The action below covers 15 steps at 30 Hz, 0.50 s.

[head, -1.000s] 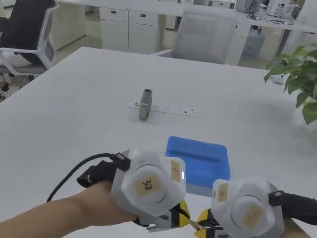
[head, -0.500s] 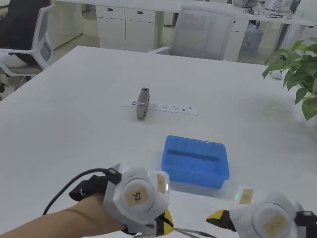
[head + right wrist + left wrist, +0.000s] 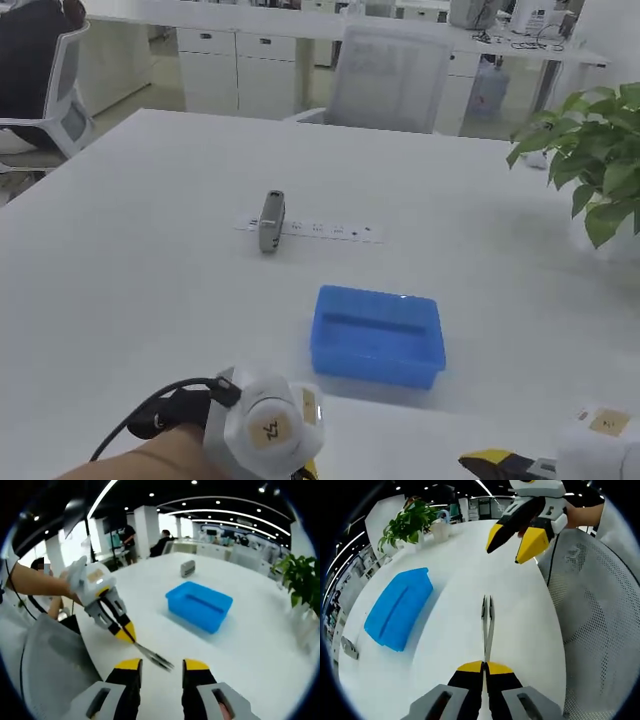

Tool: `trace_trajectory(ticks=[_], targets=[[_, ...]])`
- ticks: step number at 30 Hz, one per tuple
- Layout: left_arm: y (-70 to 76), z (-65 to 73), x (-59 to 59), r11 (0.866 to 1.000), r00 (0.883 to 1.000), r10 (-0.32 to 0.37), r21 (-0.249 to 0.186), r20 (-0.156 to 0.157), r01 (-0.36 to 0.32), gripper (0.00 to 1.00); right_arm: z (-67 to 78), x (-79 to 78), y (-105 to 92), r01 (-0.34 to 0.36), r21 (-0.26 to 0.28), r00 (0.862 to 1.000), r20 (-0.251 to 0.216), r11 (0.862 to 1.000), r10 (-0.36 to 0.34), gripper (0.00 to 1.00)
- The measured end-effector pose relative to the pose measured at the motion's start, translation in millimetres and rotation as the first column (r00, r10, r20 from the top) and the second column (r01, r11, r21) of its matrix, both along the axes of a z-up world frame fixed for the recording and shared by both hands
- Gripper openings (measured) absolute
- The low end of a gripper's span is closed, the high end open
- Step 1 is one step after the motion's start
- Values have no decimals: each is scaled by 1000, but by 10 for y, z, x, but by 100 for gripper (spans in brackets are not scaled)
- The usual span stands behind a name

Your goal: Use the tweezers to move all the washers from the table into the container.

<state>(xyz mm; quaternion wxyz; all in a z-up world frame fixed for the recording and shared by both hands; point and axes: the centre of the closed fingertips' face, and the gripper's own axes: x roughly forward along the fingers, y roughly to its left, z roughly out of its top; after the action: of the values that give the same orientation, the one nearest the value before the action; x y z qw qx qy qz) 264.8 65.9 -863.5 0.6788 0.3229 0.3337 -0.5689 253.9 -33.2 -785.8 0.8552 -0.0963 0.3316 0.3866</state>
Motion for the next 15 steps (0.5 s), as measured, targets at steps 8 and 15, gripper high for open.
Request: trace_trajectory(ticks=[8,15], targets=[[38,86,70,982,981,183,-39,-67,-185,19,115,68,-57,60,28,997,44,998,-61,35],[283,510,181,854,877,473,-197,-87,-481,54,179,140,-185,132,64,989,60,989,-136,45]])
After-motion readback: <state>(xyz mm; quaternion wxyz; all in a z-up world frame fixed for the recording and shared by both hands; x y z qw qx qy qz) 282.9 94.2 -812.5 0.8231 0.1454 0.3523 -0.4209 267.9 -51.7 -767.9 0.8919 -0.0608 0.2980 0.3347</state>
